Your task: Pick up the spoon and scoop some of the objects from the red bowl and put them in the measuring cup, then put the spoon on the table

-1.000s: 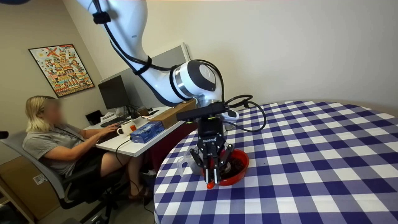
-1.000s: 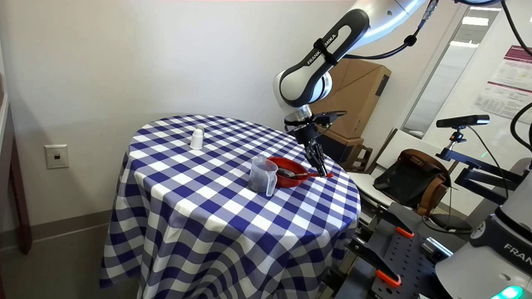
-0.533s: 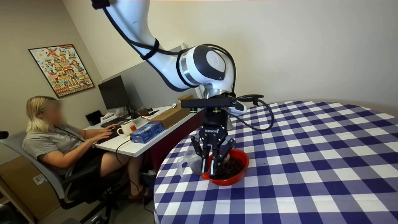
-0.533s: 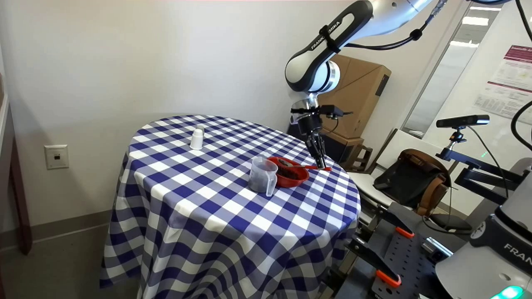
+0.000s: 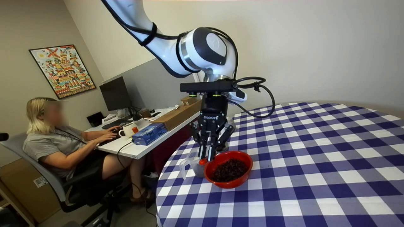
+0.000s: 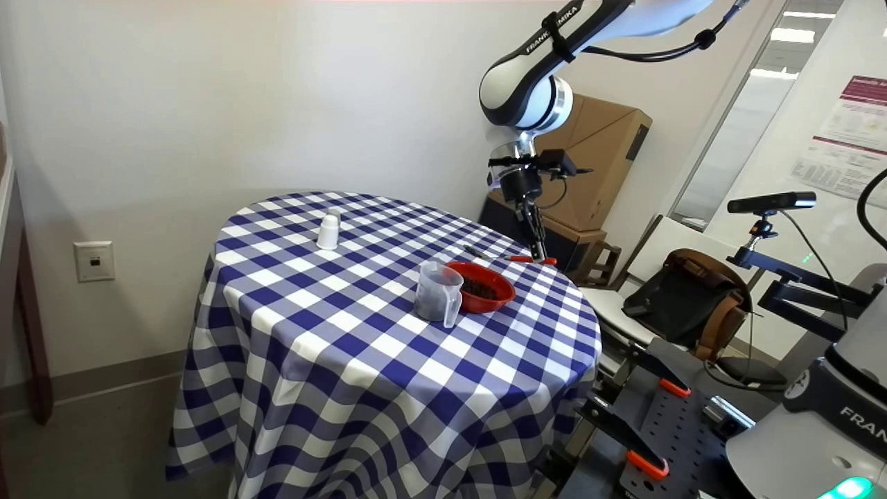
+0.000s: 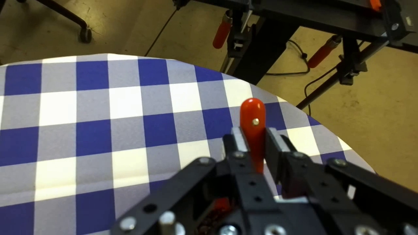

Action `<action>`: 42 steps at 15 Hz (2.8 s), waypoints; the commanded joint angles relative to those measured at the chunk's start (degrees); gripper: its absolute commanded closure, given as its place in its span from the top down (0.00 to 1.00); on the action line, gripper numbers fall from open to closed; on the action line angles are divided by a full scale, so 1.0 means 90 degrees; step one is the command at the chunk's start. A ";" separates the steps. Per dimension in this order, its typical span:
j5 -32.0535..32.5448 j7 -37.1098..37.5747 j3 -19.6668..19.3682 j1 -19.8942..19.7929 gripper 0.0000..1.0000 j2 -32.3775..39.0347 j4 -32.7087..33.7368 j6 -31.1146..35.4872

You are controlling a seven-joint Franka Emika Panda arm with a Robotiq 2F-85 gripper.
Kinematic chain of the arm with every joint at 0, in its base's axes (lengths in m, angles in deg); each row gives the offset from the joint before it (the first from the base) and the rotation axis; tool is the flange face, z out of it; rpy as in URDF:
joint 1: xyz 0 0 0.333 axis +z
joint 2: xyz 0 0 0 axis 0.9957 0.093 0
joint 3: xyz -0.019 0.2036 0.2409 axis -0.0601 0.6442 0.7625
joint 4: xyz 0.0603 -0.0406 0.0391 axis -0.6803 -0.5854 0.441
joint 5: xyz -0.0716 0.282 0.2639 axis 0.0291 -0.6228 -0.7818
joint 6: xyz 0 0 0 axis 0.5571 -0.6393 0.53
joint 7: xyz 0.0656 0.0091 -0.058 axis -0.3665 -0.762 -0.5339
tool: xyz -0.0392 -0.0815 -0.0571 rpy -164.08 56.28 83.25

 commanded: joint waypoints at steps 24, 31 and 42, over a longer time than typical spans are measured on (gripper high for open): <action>0.2189 0.1033 0.0263 0.1682 0.10 -0.0575 -0.0525 -0.0009; 0.2970 0.1585 0.0234 0.1890 0.10 -0.0364 -0.0546 0.0067; 0.3527 0.1862 0.0398 0.2195 0.10 -0.0413 -0.0704 0.0112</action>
